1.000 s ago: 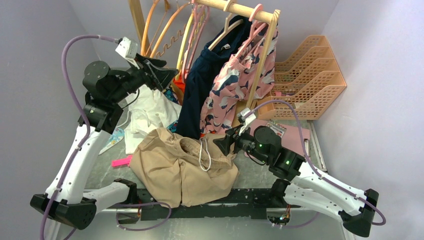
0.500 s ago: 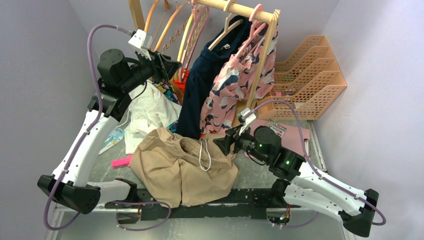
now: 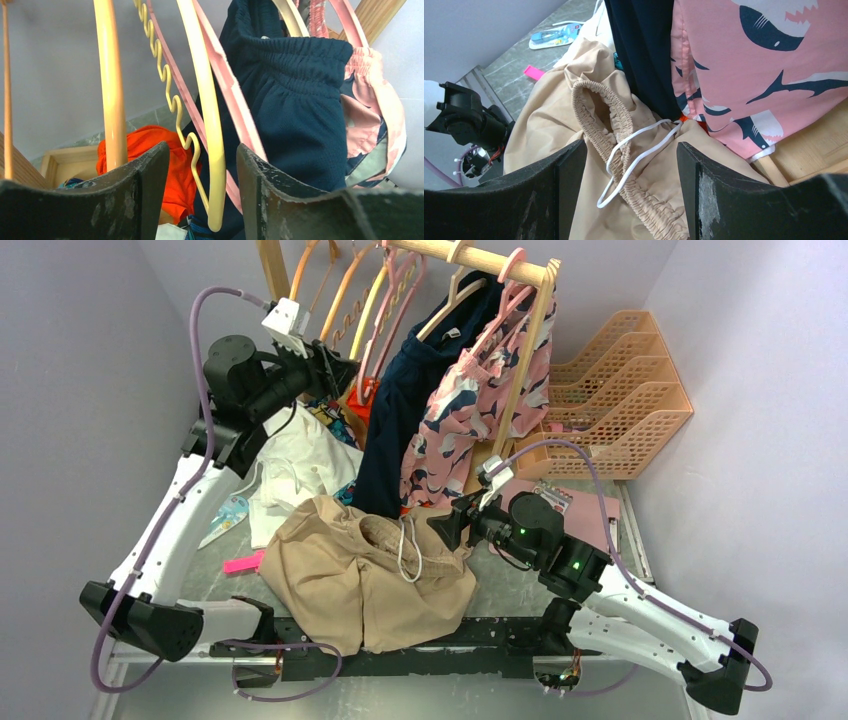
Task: Place the shorts on the hanger
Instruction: Adjust the hanger on the clothesline.
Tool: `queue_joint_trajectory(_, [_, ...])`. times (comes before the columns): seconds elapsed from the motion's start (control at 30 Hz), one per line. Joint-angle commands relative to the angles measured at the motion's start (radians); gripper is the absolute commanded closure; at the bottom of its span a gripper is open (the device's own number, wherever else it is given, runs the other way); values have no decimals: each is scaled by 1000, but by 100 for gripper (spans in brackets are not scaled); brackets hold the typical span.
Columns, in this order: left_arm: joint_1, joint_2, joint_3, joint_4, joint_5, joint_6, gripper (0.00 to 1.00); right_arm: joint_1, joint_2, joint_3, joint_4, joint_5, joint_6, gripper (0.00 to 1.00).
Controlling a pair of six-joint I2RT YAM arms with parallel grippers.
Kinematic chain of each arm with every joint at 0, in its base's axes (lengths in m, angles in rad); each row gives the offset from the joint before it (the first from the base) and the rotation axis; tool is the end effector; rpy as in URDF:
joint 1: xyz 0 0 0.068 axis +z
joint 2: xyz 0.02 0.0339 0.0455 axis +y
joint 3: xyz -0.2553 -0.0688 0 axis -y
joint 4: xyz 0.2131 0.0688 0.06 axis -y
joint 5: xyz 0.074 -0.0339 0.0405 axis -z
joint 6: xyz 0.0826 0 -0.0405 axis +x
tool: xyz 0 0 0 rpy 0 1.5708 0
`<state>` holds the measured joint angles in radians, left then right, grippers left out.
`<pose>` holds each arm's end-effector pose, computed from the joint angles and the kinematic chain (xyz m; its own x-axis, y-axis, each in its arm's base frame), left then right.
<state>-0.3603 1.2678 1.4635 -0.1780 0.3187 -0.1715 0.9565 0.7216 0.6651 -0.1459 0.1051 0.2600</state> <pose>0.2656 -0.1277 0.4602 -0.0909 -0.1390 -0.9861 0.6216 0.7657 -0.1652 0.1209 0.1563 0.2986 -0.3057 0.0102 -0.9521 -0.6983 0.6773 0.2315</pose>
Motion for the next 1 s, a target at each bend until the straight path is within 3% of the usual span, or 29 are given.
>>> queue_joint_trajectory(0.0, [-6, 33, 41, -12, 31, 11, 42, -4, -1, 7, 5, 12, -13, 30])
queue_joint_trajectory(0.2, [-6, 79, 71, -38, 8, 31, 47, -4, 4, 16, 0, 14, -23, 30])
queue_joint_trajectory(0.43, [-6, 92, 96, -28, -61, 22, 64, -3, 6, 23, -3, 19, -29, 30])
queue_joint_trajectory(0.67, [-6, 78, 101, -1, -160, -2, 92, -3, 8, 24, -3, 22, -33, 30])
queue_joint_trajectory(0.97, [-6, 88, 137, -31, -305, 3, 93, -4, 3, 18, -2, 28, -31, 30])
